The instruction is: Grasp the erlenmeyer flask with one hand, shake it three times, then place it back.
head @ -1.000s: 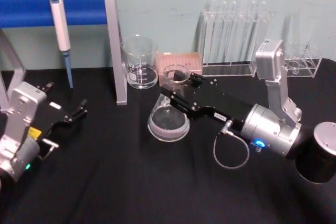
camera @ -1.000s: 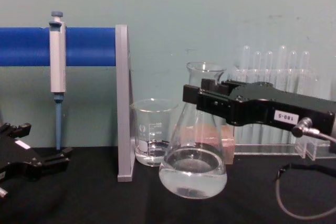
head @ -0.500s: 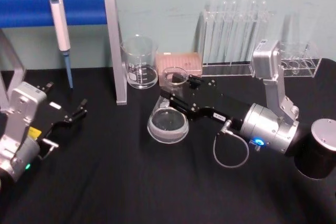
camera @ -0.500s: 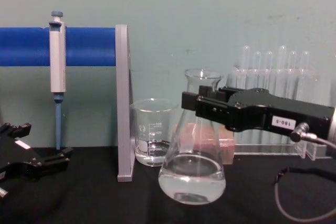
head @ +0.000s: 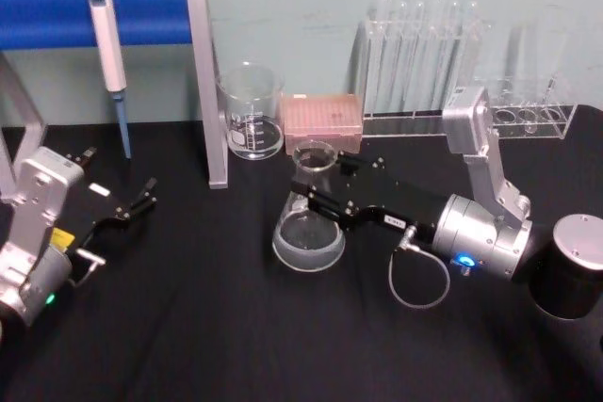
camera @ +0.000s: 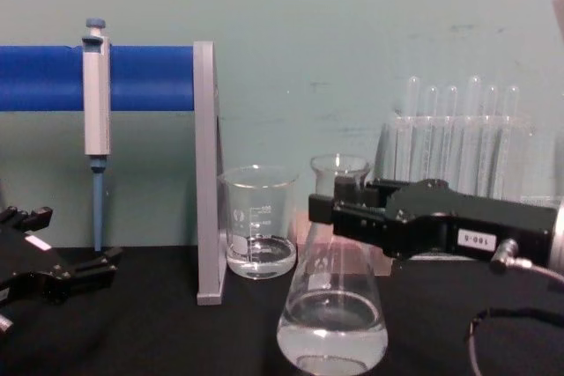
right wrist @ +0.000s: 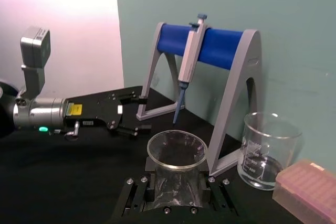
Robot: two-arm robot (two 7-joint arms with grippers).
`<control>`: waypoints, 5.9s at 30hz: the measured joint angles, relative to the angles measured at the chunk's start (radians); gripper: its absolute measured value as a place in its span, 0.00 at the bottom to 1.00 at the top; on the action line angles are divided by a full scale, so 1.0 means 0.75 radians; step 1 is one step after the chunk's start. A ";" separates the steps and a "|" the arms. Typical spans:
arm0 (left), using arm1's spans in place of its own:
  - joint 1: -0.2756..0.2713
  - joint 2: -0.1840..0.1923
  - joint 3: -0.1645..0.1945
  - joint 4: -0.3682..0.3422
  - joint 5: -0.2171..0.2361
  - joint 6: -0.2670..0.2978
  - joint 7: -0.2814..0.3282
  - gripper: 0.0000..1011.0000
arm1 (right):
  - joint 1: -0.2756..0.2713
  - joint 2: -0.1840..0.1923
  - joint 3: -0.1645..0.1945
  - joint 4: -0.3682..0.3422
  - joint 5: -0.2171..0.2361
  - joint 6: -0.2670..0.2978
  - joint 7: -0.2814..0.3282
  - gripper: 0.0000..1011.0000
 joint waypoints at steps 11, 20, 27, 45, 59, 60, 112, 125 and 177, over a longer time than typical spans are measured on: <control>0.000 0.000 0.000 0.000 0.000 0.000 0.000 0.99 | 0.037 -0.007 -0.045 0.098 -0.008 -0.039 0.067 0.45; 0.000 0.000 0.000 0.000 0.000 0.000 0.000 0.99 | 0.045 -0.019 -0.059 0.170 -0.005 -0.097 0.108 0.45; 0.000 0.000 0.000 0.000 0.000 0.000 0.000 0.99 | 0.050 -0.031 -0.062 0.214 0.004 -0.128 0.135 0.45; 0.000 0.000 0.000 0.000 0.000 0.000 0.000 0.99 | 0.069 -0.043 -0.072 0.262 0.015 -0.125 0.160 0.45; 0.000 0.000 0.000 0.000 0.000 0.000 0.000 0.99 | 0.072 -0.042 -0.076 0.271 0.021 -0.111 0.163 0.45; 0.000 0.000 0.000 0.000 0.000 0.000 0.000 0.99 | 0.072 -0.042 -0.076 0.271 0.021 -0.110 0.163 0.45; 0.000 0.000 0.000 0.000 0.000 0.000 0.000 0.99 | 0.073 -0.044 -0.083 0.275 0.011 -0.092 0.151 0.91; 0.000 0.000 0.000 0.000 0.000 0.000 0.000 0.99 | 0.073 -0.044 -0.083 0.275 0.012 -0.093 0.152 0.99; 0.000 0.000 0.000 0.000 0.000 0.000 0.000 0.99 | -0.105 0.011 0.224 0.027 -0.078 -0.150 -0.441 0.99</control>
